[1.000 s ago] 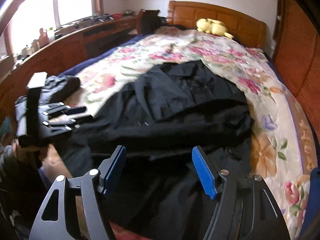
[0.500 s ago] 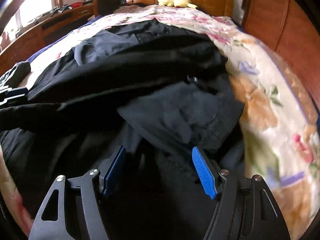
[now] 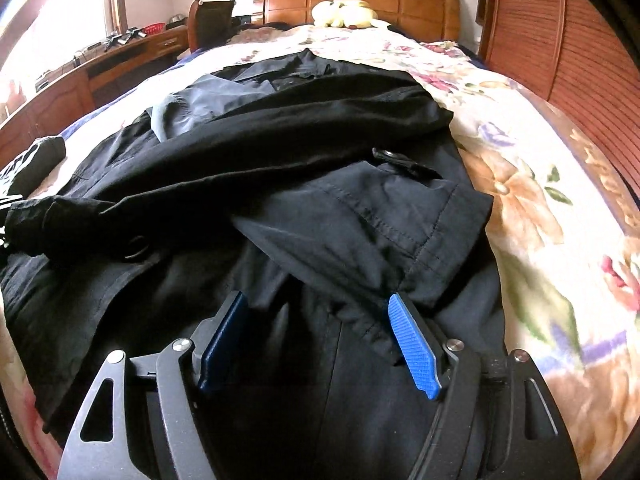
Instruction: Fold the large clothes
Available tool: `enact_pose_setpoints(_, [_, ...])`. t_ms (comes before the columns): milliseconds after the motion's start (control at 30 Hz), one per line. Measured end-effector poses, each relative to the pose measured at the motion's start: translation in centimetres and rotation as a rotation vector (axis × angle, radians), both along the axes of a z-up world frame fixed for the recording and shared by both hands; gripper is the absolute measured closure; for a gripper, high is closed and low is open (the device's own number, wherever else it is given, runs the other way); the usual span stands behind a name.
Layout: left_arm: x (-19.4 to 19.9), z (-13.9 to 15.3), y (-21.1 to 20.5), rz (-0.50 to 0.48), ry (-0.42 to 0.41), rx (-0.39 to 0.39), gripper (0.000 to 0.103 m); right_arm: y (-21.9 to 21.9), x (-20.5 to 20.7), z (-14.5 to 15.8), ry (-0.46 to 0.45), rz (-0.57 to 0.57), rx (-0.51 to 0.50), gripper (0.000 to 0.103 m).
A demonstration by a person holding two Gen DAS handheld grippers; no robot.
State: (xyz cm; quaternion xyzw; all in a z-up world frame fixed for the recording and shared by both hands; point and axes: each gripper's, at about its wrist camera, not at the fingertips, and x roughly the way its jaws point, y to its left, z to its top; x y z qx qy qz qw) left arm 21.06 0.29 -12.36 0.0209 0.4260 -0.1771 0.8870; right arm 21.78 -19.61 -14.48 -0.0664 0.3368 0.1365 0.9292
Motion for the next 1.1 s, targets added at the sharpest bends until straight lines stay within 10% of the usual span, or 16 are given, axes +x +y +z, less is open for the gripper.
enact_pose_setpoints(167, [0.6,0.3,-0.1,-0.015,-0.009,-0.004,0.095,0.0,0.0,0.2,-0.001,0.0,-0.002,0.028])
enact_pose_setpoints(400, [0.0,4.0,3.0,0.149,-0.227,0.034,0.095,0.0,0.0,0.2,-0.002,-0.002,-0.004,0.028])
enact_pose_setpoints(633, [0.1,3.7,4.0,0.08,-0.149,-0.016,0.071,0.0,-0.1,0.2,-0.002,-0.002,-0.004,0.028])
enact_pose_setpoints(1100, [-2.9,2.9,-0.4,-0.083,-0.121,-0.061,0.068,0.0,-0.1,0.2,-0.003,-0.002,-0.004,0.028])
